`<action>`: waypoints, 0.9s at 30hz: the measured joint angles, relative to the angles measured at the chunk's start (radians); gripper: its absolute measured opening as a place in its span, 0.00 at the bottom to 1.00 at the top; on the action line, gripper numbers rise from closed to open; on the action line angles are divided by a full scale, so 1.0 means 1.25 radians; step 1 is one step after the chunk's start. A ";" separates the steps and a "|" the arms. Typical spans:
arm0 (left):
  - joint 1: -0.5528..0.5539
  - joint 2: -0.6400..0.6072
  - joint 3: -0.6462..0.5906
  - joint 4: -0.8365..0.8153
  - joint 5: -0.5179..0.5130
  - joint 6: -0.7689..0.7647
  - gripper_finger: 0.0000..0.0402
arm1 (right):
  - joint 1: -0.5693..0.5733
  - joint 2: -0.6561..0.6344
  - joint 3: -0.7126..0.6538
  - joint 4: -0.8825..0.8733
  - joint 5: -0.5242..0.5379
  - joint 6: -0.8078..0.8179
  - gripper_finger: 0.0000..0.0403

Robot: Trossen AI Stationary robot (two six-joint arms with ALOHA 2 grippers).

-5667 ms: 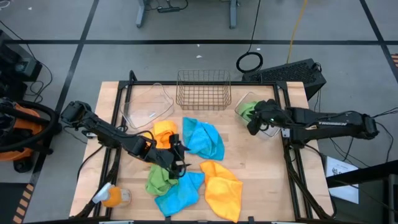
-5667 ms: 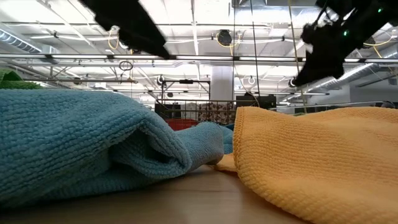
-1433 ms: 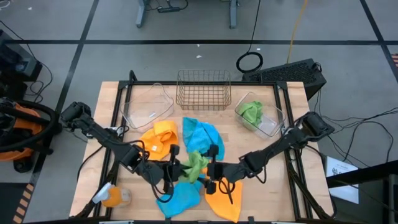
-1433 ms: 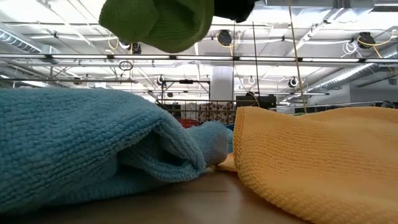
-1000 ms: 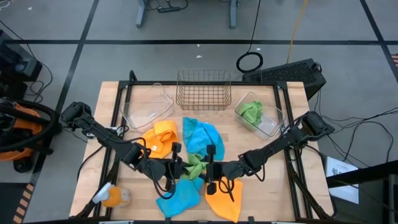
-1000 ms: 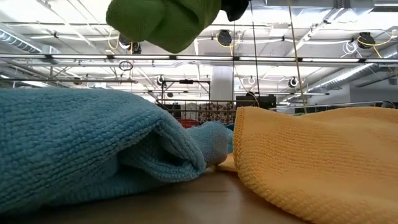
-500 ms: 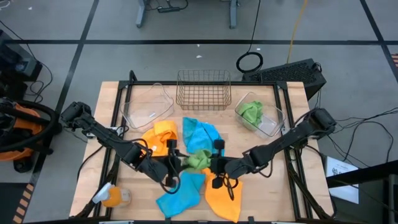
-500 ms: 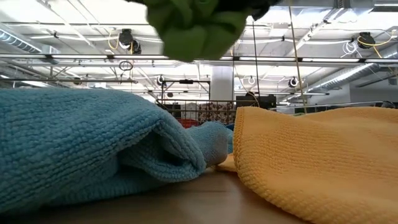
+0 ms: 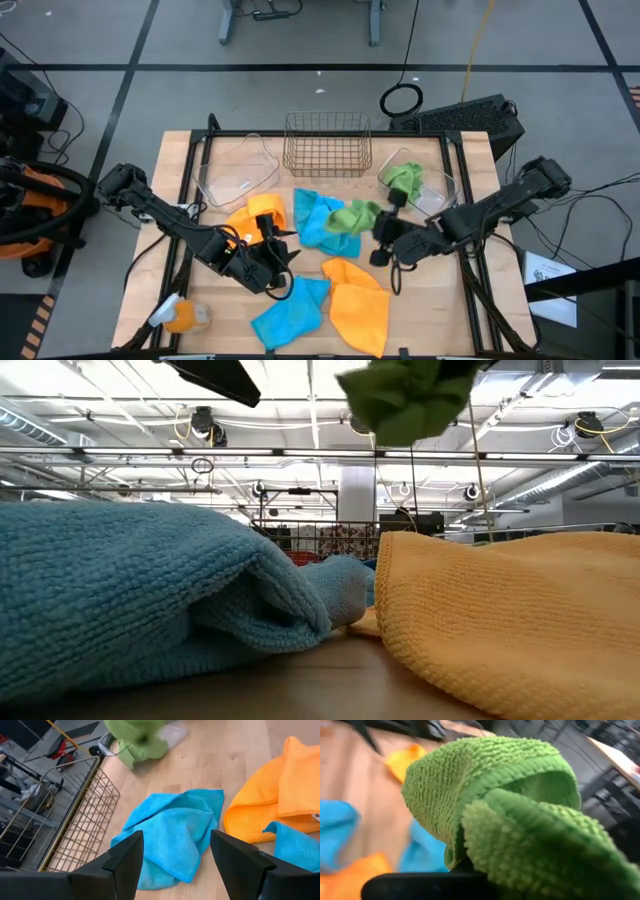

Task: Sort microfiber towel by color & place in baskets
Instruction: Put the green towel into the right transparent bin

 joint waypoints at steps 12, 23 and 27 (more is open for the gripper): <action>0.001 0.000 -0.043 0.032 -0.002 -0.002 0.58 | -0.109 -0.095 0.000 -0.475 0.074 0.337 0.02; 0.001 0.000 -0.044 0.080 -0.002 0.005 0.58 | -0.203 -0.097 -0.105 -0.591 -0.059 0.497 0.03; 0.001 0.000 -0.044 0.080 -0.002 0.005 0.58 | -0.217 -0.097 -0.166 -0.616 -0.059 0.573 0.03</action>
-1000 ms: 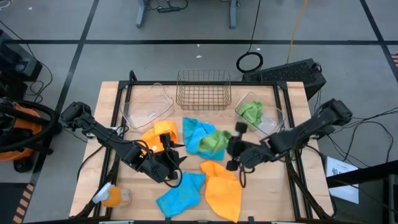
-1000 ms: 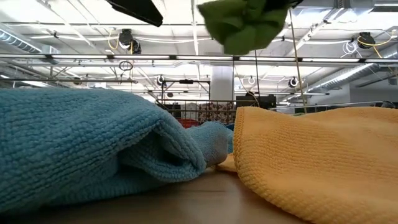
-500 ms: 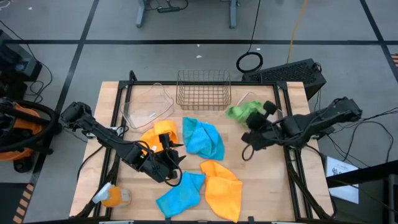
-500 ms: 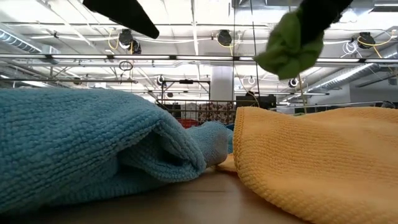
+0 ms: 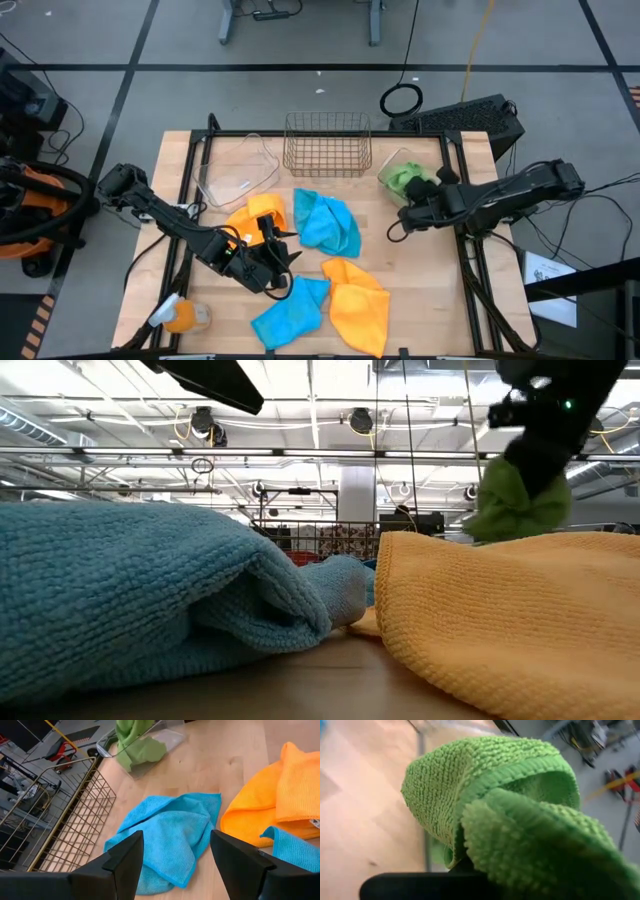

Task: Sort microfiber towel by color & place in baskets
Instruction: Put the green towel into the right transparent bin

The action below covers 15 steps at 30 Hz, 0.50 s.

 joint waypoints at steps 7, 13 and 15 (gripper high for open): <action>0.006 0.000 0.000 0.011 0.000 0.003 0.58 | -0.003 0.000 -0.050 -0.054 -0.020 0.098 0.03; 0.029 0.000 0.000 0.020 0.005 0.001 0.58 | -0.003 0.000 -0.077 -0.052 -0.020 0.156 0.03; 0.036 0.000 0.000 0.022 0.017 0.000 0.58 | -0.003 0.000 -0.089 -0.049 -0.021 0.172 0.04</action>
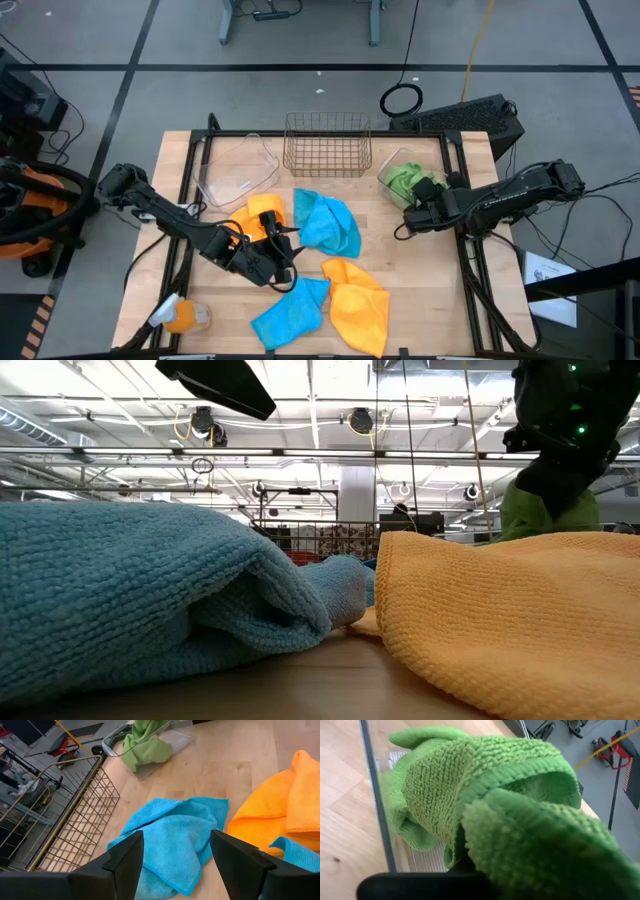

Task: Sort microfiber towel by color & place in baskets
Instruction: Put the green towel into the right transparent bin

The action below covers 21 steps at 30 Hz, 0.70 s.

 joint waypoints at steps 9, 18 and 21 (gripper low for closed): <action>0.002 0.000 -0.014 0.039 0.014 0.023 0.58 | -0.005 0.000 -0.025 -0.029 -0.013 0.081 0.26; 0.006 0.000 -0.014 0.039 0.014 0.022 0.58 | -0.005 0.000 -0.009 -0.040 -0.047 0.093 0.55; 0.006 0.000 -0.014 0.039 0.018 0.022 0.58 | -0.005 0.000 0.016 -0.044 -0.072 0.070 0.63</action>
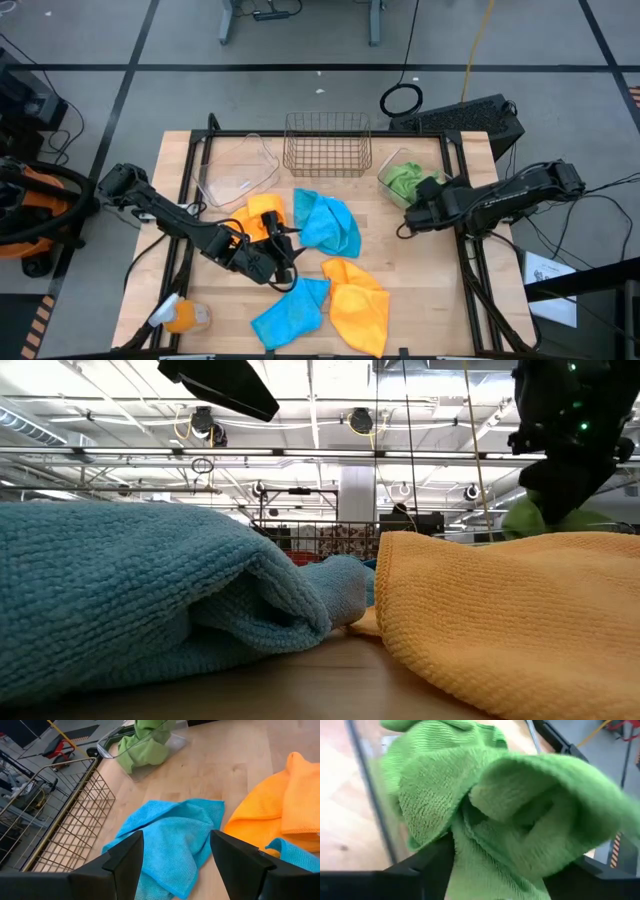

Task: Sort microfiber towel by color & place in baskets
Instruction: Put the green towel into the right transparent bin

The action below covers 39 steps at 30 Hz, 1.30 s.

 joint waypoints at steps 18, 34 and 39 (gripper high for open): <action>-0.001 0.000 0.000 -0.012 0.030 0.000 0.58 | 0.002 0.001 0.099 -0.055 -0.070 -0.022 0.23; -0.001 0.000 -0.001 -0.027 0.036 -0.002 0.58 | 0.002 0.001 0.057 -0.039 -0.098 -0.019 0.25; -0.001 0.000 -0.001 -0.028 0.036 -0.002 0.58 | 0.002 0.000 0.159 -0.129 -0.098 -0.033 0.40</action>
